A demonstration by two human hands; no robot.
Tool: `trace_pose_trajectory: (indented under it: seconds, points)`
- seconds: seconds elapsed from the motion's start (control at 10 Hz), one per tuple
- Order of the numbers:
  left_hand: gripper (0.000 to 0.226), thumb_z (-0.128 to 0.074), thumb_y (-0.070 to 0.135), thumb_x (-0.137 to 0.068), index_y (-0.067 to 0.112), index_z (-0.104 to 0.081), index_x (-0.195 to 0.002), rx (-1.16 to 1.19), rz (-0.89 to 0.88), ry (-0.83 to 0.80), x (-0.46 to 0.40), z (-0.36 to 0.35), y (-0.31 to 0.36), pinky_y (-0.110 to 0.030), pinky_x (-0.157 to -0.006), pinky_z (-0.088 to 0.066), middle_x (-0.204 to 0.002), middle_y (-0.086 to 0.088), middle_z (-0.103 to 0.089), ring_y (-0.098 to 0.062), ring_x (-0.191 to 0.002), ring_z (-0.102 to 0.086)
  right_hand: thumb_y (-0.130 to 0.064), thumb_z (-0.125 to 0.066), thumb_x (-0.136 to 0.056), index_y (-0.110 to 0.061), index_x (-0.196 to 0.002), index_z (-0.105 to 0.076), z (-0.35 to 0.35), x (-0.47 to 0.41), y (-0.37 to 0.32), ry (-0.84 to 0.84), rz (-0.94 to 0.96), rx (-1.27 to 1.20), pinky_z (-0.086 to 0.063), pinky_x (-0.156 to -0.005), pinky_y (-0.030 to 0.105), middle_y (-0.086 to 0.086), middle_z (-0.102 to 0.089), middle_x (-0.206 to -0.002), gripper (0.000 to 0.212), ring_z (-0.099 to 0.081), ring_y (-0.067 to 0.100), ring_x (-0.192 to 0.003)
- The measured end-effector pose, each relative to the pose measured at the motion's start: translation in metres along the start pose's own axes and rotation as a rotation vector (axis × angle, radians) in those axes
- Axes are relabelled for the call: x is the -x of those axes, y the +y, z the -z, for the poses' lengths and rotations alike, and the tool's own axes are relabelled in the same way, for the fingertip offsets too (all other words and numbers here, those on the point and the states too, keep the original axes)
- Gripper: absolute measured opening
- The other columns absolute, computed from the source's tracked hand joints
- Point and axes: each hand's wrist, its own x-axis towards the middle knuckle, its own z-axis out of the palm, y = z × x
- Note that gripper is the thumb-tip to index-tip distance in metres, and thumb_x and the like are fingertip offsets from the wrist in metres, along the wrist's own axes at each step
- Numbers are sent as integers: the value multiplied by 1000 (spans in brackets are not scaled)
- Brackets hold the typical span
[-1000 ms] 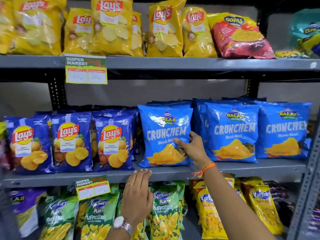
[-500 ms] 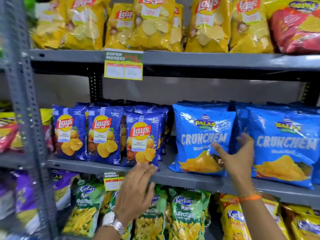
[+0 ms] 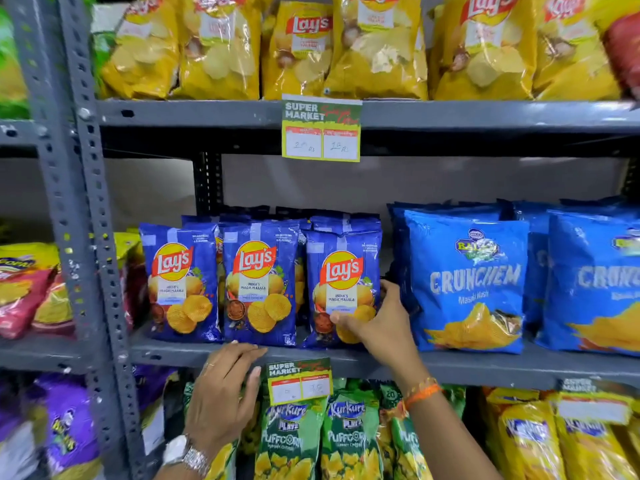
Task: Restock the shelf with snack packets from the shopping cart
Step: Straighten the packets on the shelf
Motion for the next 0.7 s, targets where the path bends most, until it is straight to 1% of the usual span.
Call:
trace_pose_trajectory:
  seconds: [0.1,0.2,0.3,0.4,0.5,0.6,0.7]
  points:
    - [46,-36,37,-105,11,-72,-116,46,-19,-3,1,1,-4,-31,-100,-42,-111,0,-68,-19,-107,-59,-29,-96,-60,-18,-129,-46,-4,-1,-1,9,-23,19,-57,-92,39,-1,-66,-121,86,-65,19,-109]
    - [44,-38,35,-104,10,-72,-117,72,-20,6,2,1,-4,-30,-101,-41,-113,-1,-68,-18,-108,-58,-24,-95,-63,-21,-118,-49,-8,1,3,84,-24,-18,-58,-90,40,-2,-68,-115,72,-67,20,-106]
    - [44,-39,35,-103,9,-72,-117,88,-9,13,2,0,-3,-30,-100,-42,-113,-1,-69,-17,-108,-58,-23,-93,-66,-25,-114,-48,-13,6,2,116,-46,-27,-58,-90,42,-6,-65,-109,66,-66,21,-106]
    - [46,-37,37,-104,10,-72,-117,104,8,13,3,0,-3,-32,-100,-43,-113,0,-69,-17,-108,-59,-25,-94,-65,-25,-115,-47,-17,6,3,134,-40,-43,-58,-91,44,-5,-65,-111,69,-65,22,-107]
    - [47,-36,38,-105,11,-72,-118,118,26,-4,2,0,-2,-33,-99,-44,-114,1,-68,-17,-108,-59,-27,-94,-64,-27,-118,-43,-15,8,-1,129,-57,-18,-58,-92,43,-5,-62,-112,74,-64,20,-106]
    - [46,-36,38,-104,11,-71,-118,129,37,-9,3,1,0,-32,-98,-43,-113,2,-67,-16,-108,-58,-31,-93,-66,-26,-126,-39,-8,12,-9,107,-53,-36,-54,-94,34,-5,-56,-118,81,-60,17,-110]
    - [51,-33,44,-104,14,-71,-117,173,94,-14,1,5,5,-28,-96,-42,-112,5,-65,-15,-107,-58,-47,-87,-63,-23,-140,-39,14,26,-22,223,14,-148,-47,-105,32,-7,-53,-129,94,-54,14,-122]
